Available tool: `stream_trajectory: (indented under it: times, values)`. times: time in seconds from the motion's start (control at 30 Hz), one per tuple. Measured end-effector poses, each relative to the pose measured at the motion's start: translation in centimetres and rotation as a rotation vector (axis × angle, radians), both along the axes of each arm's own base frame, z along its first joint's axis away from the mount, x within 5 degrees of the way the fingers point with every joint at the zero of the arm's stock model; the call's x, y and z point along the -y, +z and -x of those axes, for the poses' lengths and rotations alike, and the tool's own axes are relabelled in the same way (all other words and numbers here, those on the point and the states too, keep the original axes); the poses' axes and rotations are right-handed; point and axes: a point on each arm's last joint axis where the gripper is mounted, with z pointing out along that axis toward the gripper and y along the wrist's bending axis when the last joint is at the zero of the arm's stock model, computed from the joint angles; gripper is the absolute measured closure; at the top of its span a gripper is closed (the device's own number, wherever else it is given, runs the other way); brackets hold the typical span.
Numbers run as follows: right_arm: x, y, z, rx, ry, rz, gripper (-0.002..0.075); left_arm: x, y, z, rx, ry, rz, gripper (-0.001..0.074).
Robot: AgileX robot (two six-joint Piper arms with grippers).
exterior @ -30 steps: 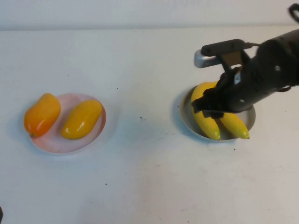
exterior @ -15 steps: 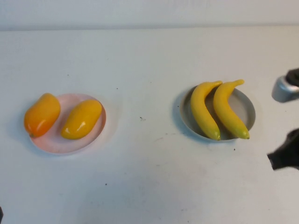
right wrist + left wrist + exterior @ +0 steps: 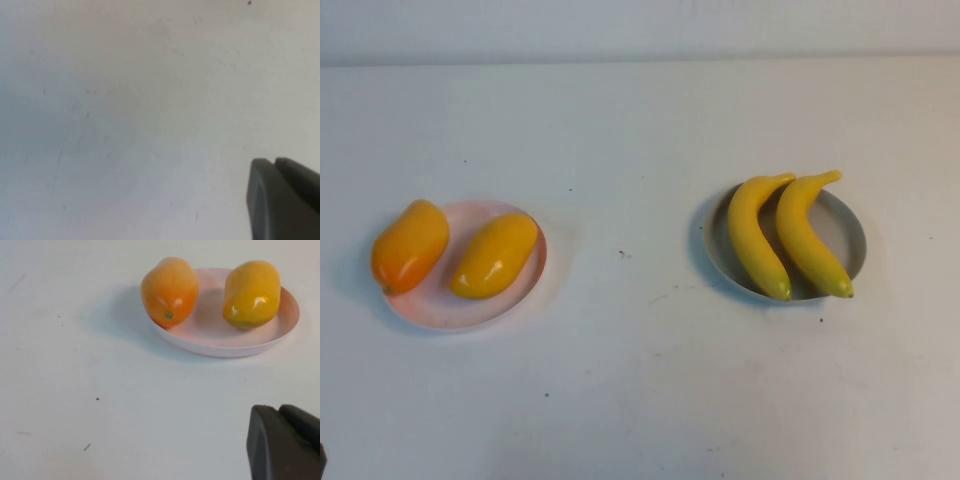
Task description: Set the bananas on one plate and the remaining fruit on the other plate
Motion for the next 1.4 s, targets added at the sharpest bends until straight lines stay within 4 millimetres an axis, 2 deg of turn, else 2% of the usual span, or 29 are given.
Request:
stream_trajectory:
  times: [0.17,0.3,0.43,0.53,0.73,1.03,1.4]
  values:
    - [2.1,-4.5,0.7,0.245,-0.099,-0.1,0.0741,0.0,0.0,0.0,0.0,0.0,0.0,0.0738]
    - [4.4,-8.3,2.4,0.464,-0.225,-0.141,0.0741,0.0,0.0,0.0,0.0,0.0,0.0,0.0738]
    - [5.6,-11.1,4.4,0.654,-0.295,-0.18,0.0741,0.0,0.0,0.0,0.0,0.0,0.0,0.0738]
    - [6.0,-12.3,5.3,0.742,-0.323,-0.198,0.0741,0.0,0.0,0.0,0.0,0.0,0.0,0.0738]
    - [6.3,-12.3,6.4,0.846,-0.348,-0.218,0.0741,0.0,0.0,0.0,0.0,0.0,0.0,0.0738]
    - [6.3,-13.7,6.7,0.71,-0.322,-0.135,0.0741,0.0,0.0,0.0,0.0,0.0,0.0,0.0738]
    - [6.3,-13.9,6.8,0.707,-0.283,-0.079,0.0741,0.0,0.0,0.0,0.0,0.0,0.0,0.0738]
